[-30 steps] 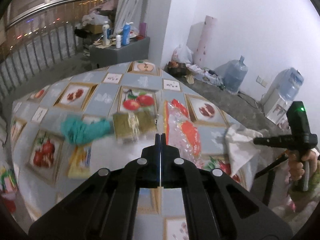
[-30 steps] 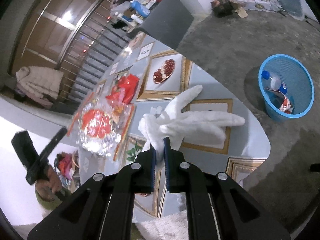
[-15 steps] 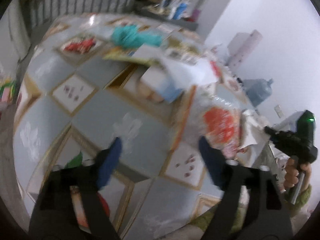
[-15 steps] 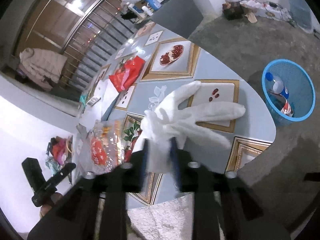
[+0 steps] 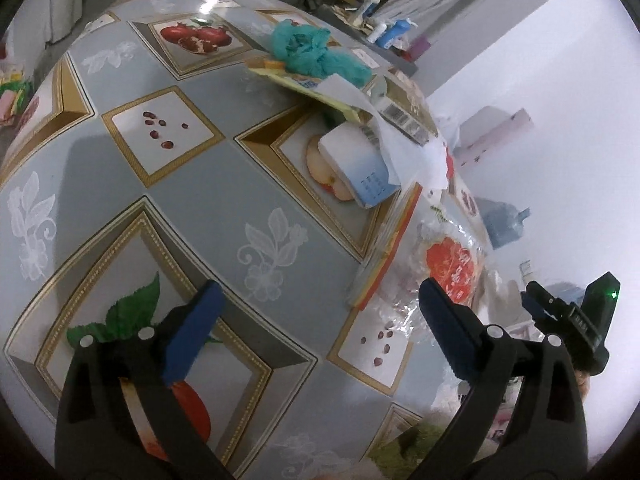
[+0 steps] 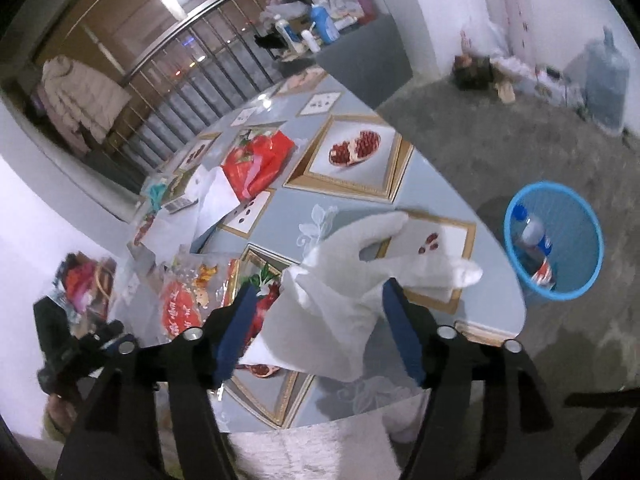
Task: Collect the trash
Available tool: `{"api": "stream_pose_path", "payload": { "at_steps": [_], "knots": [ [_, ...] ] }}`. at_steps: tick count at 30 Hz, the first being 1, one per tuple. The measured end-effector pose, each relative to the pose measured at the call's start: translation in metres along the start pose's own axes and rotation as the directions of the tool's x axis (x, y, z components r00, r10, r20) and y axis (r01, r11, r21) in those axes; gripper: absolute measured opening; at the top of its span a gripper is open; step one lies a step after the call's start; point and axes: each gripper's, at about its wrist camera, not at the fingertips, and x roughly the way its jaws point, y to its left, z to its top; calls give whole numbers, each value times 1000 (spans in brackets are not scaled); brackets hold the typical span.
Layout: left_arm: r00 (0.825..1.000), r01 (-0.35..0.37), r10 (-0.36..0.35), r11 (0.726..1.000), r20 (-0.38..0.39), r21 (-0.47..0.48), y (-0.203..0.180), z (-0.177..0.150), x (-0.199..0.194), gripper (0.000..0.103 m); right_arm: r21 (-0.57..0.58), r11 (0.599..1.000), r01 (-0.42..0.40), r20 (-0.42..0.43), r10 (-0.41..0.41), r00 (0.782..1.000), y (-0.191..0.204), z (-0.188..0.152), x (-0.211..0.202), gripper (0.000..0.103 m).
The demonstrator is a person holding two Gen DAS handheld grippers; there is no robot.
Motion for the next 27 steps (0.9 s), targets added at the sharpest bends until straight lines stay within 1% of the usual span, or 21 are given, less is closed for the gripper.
{"api": "stream_pose_path", "payload": {
  "at_steps": [3,4,6,9,11,12,13,14,16,18,19,20,22,23,24,25,26,27],
  "knots": [
    [1000,15,-15,1000,5,6,2,-1,-2,94,-40,999,32,-1,-32,999,4,-3,-2,77],
    [1000,13,-13,1000,-5,19,1,-1,-1,94,-54,998,44,-5,-44,999,5,-5,-1,78],
    [1000,6,-5,999,-24,38,-1,0,0,94,-75,995,65,-13,-67,998,6,-9,0,78],
    [999,-4,6,999,-40,36,-3,4,2,94,-61,996,63,-32,-65,997,1,-11,4,78],
    [999,-12,12,1000,-38,11,-2,6,2,94,-44,997,56,-37,-57,998,-3,-9,5,78],
    [999,-8,8,1000,-34,1,-3,7,2,94,-37,998,53,-38,-55,998,-4,-8,6,78],
    [999,14,-14,1000,-30,0,-5,9,4,94,-33,998,50,-39,-51,998,-5,-7,6,78],
    [999,47,-47,999,-26,15,-9,10,5,94,-29,999,45,-38,-46,998,-6,-6,6,78],
    [997,71,-70,994,-13,83,-21,11,3,94,-28,999,42,-39,-43,998,-7,-5,7,78],
    [997,82,-81,974,-11,212,-44,12,4,94,-23,999,38,-44,-39,998,-8,-5,8,78],
    [997,77,-77,965,-11,252,-51,12,5,94,-18,999,36,-47,-37,998,-9,-5,9,78],
    [997,70,-69,949,-14,308,-61,13,8,94,-10,999,32,-51,-32,998,-10,-5,10,78],
    [998,69,-64,931,-27,360,-70,14,14,93,2,1000,27,-58,-27,998,-12,-5,12,78],
    [997,82,-69,922,-47,379,-74,17,20,89,7,1000,27,-62,-26,998,-13,-6,13,78],
    [996,88,-70,918,-60,388,-75,18,24,80,9,1000,27,-64,-26,998,-13,-6,13,78],
    [995,91,-67,916,-75,392,-77,21,30,76,11,1000,27,-65,-26,998,-14,-6,13,78],
    [993,97,-64,916,-97,389,-75,24,38,75,12,1000,25,-66,-24,998,-14,-5,13,78],
    [991,101,-60,919,-116,381,-74,26,43,69,13,1000,25,-65,-24,998,-14,-5,13,78]
  ]
}}
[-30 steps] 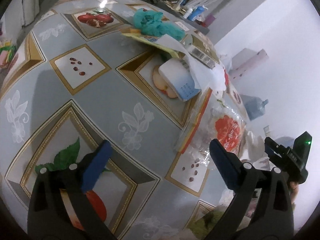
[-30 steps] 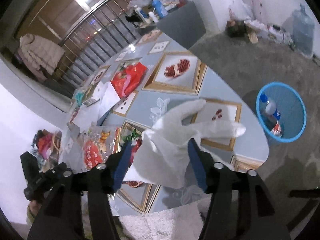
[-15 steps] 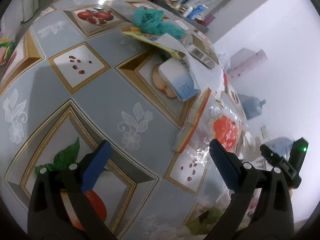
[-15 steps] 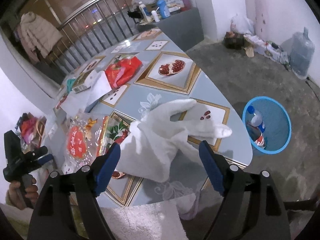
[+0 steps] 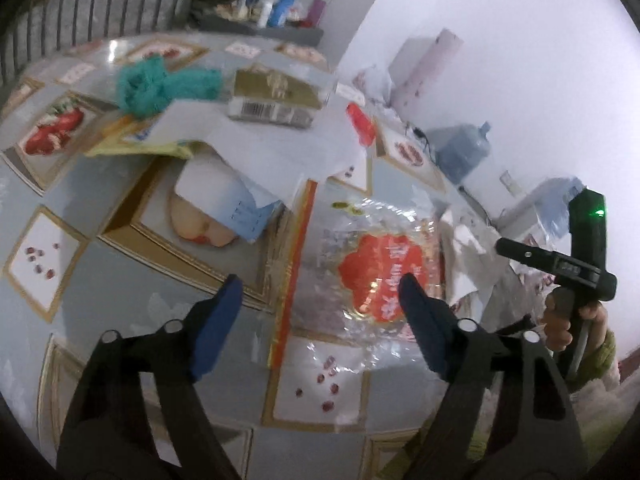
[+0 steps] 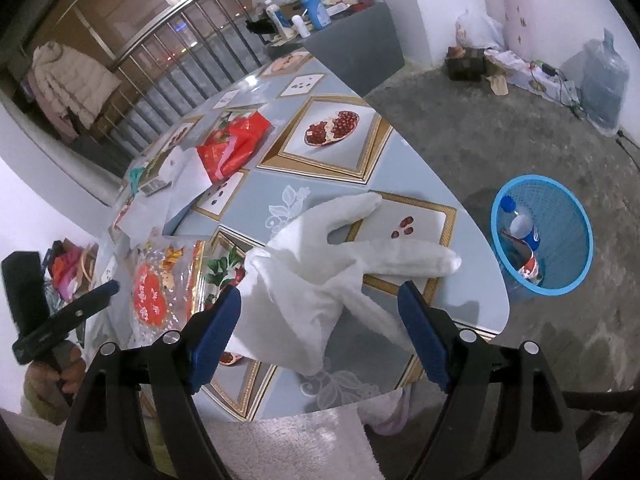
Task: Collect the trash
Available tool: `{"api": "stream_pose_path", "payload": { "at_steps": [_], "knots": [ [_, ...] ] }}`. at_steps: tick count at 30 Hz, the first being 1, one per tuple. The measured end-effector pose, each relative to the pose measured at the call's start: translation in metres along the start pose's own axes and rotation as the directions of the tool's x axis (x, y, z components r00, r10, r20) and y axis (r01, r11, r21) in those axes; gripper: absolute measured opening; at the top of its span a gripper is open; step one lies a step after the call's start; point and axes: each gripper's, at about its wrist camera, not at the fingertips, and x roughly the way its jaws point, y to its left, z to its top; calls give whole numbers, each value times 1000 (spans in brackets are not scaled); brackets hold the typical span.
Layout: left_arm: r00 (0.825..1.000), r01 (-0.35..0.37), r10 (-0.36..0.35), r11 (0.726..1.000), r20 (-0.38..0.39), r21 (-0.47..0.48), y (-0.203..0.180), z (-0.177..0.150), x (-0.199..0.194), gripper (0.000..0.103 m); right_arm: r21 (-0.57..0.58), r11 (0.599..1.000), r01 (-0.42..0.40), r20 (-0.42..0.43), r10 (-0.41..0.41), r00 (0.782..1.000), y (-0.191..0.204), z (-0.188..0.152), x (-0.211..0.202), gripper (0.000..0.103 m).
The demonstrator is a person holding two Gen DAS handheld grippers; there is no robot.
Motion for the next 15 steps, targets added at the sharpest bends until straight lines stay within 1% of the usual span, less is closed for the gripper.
{"api": "stream_pose_path", "payload": {
  "at_steps": [1,2,4,8,9,11,12,15],
  "knots": [
    [1000,6,-6,1000,-15,-9,3,2,5,63,-1,1000,1,0,-1,1000,0,0,0,78],
    [1000,13,-14,1000,-26,-22,6,4,9,62,-1,1000,1,0,-1,1000,0,0,0,78],
    [999,31,-32,999,-38,-36,11,7,13,56,0,1000,1,-1,-1,1000,0,0,0,78],
    [996,56,-58,998,-61,-36,17,13,23,53,2,1000,1,-10,-1,1000,-3,0,3,78],
    [996,59,-61,998,-64,-34,18,14,24,50,3,1000,2,-13,-2,1000,-3,1,4,78],
    [997,46,-48,999,-67,-22,18,16,26,47,3,1000,5,-18,-4,1000,-4,1,5,78],
    [997,35,-36,999,-70,-9,16,16,27,44,3,1000,5,-20,-5,1000,-4,1,6,78],
    [996,-35,40,997,-77,68,7,15,28,36,2,1000,8,-22,-8,1000,-3,1,6,78]
  ]
}}
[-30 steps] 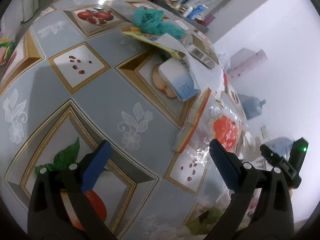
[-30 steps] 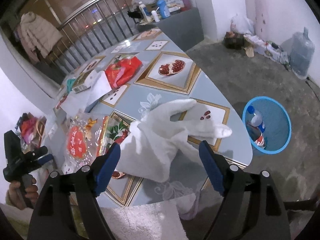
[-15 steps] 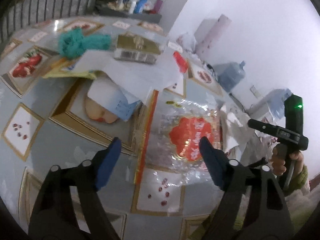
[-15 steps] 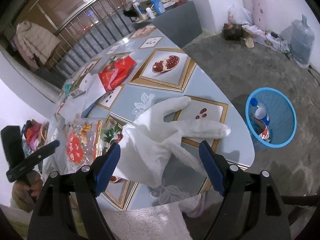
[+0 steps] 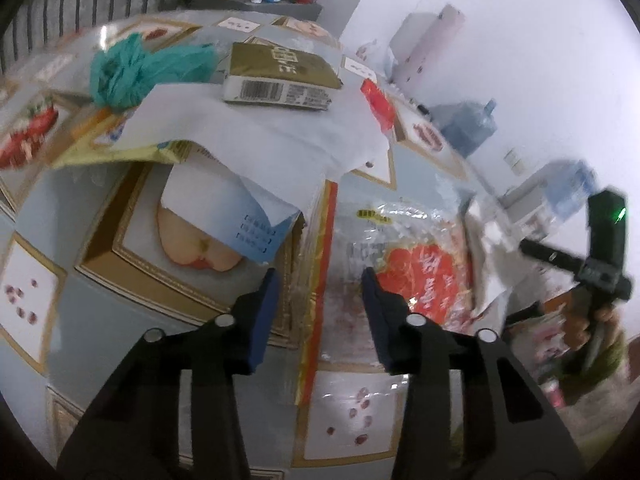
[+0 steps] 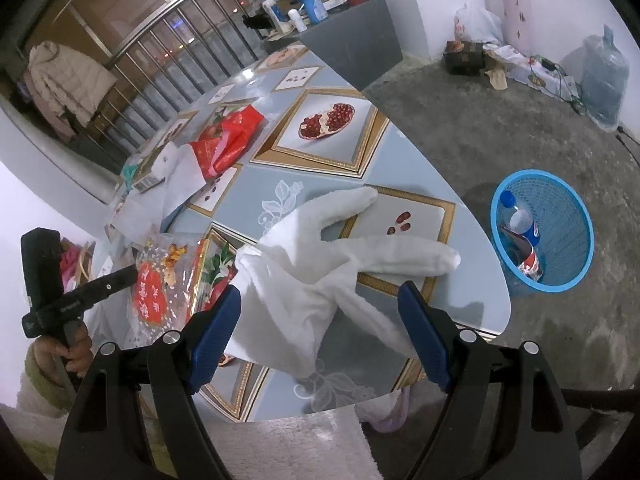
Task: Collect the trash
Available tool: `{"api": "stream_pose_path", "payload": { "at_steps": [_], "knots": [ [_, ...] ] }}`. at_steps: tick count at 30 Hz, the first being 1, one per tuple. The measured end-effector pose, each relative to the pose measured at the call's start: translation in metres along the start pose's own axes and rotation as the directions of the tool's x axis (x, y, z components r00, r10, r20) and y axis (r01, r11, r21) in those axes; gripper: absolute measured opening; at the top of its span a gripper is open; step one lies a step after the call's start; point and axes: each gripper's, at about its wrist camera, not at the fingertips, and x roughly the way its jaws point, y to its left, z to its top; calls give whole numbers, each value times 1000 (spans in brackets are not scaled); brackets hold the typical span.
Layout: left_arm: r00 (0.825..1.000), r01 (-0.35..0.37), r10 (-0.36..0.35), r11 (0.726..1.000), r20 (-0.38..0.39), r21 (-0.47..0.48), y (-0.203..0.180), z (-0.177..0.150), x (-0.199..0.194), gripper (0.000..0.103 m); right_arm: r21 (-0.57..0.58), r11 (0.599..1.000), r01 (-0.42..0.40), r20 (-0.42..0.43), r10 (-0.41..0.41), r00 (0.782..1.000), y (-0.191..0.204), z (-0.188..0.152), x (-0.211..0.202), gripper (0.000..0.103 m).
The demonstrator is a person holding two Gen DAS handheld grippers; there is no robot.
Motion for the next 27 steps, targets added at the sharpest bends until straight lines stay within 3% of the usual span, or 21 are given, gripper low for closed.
{"api": "stream_pose_path", "payload": {
  "at_steps": [5,11,15,18,27],
  "knots": [
    [991,-132,135,984,-11,120,-20,-3,3,32,-5,1000,17,5,-17,1000,0,-1,-3,78],
    [954,-294,297,915,33,277,-48,-15,9,27,-12,999,44,20,-44,999,-3,-4,-15,78],
    [943,-331,330,902,50,277,-52,-17,7,25,-31,997,71,32,-70,997,-3,-9,-23,78],
    [930,-366,361,886,71,285,-55,-21,5,11,-42,996,82,33,-80,996,-3,-11,-23,78],
    [936,-352,342,898,84,264,-56,-26,-7,9,-96,990,106,67,-99,993,9,-13,-26,77]
  ]
}}
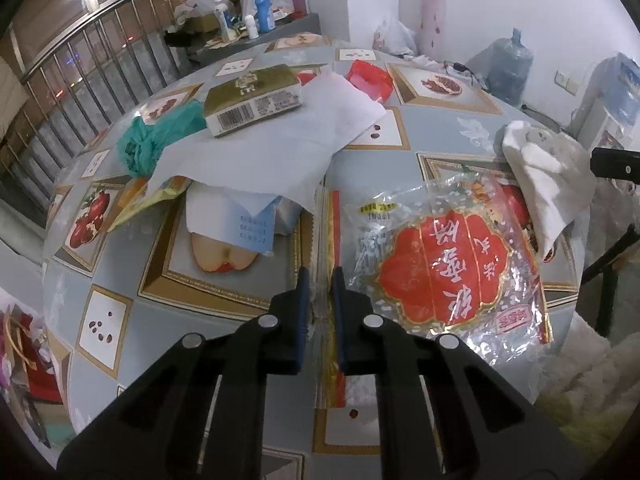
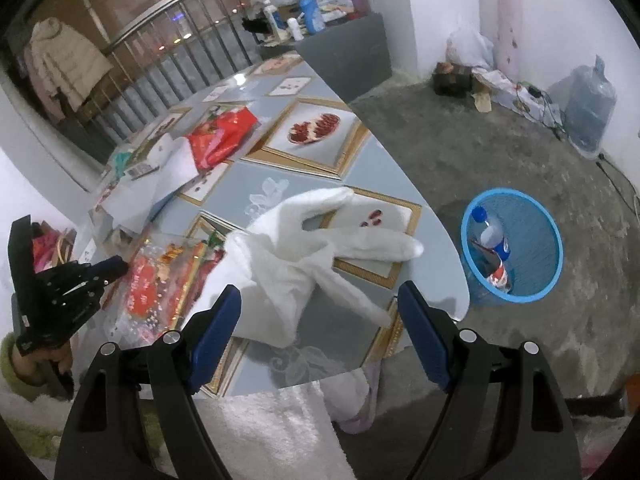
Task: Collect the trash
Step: 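Lift snack bag with left tool while right tool carries glove toward wastebasket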
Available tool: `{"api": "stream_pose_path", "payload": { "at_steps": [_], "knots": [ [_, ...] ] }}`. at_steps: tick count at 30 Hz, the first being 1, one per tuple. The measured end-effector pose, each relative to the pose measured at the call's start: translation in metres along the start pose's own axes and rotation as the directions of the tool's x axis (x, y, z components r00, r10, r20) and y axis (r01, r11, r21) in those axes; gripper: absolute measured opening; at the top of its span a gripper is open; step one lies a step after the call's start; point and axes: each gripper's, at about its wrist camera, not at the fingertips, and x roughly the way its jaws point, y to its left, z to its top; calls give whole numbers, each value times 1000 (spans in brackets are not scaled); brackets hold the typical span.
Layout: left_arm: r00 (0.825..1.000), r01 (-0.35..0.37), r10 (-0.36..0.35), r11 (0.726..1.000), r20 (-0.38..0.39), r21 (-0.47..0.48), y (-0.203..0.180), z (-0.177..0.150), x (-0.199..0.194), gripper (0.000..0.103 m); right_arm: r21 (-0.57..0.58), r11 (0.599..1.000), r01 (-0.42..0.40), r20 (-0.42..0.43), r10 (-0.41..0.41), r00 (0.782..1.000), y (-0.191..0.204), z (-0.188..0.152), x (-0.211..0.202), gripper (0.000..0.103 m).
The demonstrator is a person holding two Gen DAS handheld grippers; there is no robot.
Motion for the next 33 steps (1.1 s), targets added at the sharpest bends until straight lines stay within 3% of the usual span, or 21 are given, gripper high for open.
{"api": "stream_pose_path", "payload": {
  "at_steps": [4,7,11,16,24,29,33],
  "knots": [
    [1000,8,-7,999,16,-35,8,-1,-11,9,-29,999,-14,45,16,999,7,0,-10,66],
    [999,15,-13,998,30,-62,13,-1,-17,9,-30,997,-68,40,69,997,12,0,-9,55],
    [999,20,-16,996,52,-87,17,-1,-26,9,-55,996,-64,17,66,998,20,-3,2,44],
    [998,23,-17,995,68,-95,18,0,-33,9,-40,999,-22,-5,22,1000,18,-6,12,36],
    [996,29,-21,995,89,-99,17,2,-39,9,7,999,-35,-19,35,999,9,-9,20,35],
    [994,23,-13,995,105,-94,16,2,-46,9,27,998,-55,-33,55,998,8,-10,23,14],
    [993,18,-6,995,122,-96,16,3,-52,9,31,998,-62,-15,62,998,9,-9,16,9]
  ]
}}
